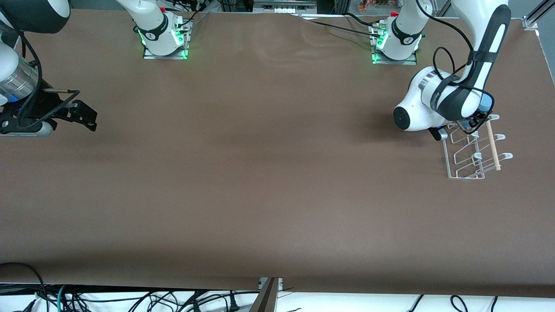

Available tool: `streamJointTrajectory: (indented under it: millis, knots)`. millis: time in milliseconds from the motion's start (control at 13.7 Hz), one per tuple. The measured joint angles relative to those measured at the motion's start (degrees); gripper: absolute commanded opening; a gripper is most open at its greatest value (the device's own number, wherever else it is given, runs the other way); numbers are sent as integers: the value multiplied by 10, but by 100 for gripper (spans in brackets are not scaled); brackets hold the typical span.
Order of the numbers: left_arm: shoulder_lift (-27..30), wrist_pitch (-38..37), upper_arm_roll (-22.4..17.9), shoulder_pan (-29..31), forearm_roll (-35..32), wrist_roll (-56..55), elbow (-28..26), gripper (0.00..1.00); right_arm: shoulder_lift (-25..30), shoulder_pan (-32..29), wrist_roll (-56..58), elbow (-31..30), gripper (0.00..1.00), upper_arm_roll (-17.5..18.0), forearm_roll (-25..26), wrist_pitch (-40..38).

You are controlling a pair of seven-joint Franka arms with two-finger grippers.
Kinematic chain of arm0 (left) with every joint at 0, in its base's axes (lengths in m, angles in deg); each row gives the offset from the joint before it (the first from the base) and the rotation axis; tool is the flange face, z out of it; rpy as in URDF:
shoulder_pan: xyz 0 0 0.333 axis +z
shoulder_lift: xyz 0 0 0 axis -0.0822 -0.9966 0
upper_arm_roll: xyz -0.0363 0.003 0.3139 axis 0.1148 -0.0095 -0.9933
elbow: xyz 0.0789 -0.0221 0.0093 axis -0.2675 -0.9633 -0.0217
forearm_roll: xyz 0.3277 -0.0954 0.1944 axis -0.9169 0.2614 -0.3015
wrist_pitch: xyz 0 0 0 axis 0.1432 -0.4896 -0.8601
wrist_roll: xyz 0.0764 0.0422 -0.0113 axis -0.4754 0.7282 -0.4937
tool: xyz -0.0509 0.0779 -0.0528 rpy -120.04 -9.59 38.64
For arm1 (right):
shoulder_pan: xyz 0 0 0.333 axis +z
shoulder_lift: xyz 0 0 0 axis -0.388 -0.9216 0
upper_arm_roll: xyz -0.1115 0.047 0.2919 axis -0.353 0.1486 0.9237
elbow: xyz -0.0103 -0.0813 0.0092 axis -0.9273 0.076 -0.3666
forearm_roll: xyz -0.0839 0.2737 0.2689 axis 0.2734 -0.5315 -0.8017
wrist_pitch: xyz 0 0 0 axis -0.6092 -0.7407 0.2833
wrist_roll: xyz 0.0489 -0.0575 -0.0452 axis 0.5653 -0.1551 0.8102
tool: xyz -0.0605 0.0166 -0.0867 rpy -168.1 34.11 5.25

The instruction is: Transfer cup to left arm and place on rack

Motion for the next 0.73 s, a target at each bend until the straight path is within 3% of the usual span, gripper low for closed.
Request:
streamJointTrajectory:
  millis: [73,218,728]
  knots:
    - [-2,7,0,4,-5,0,-1,16,0,0,0,0,100,0,0,0]
    - [-9,20,0,15,-10,0,-1,100,-1,0,0,0,100,0,0,1]
    - [-11,24,0,18,-10,-3,8,100,-1,0,0,0,100,0,0,1]
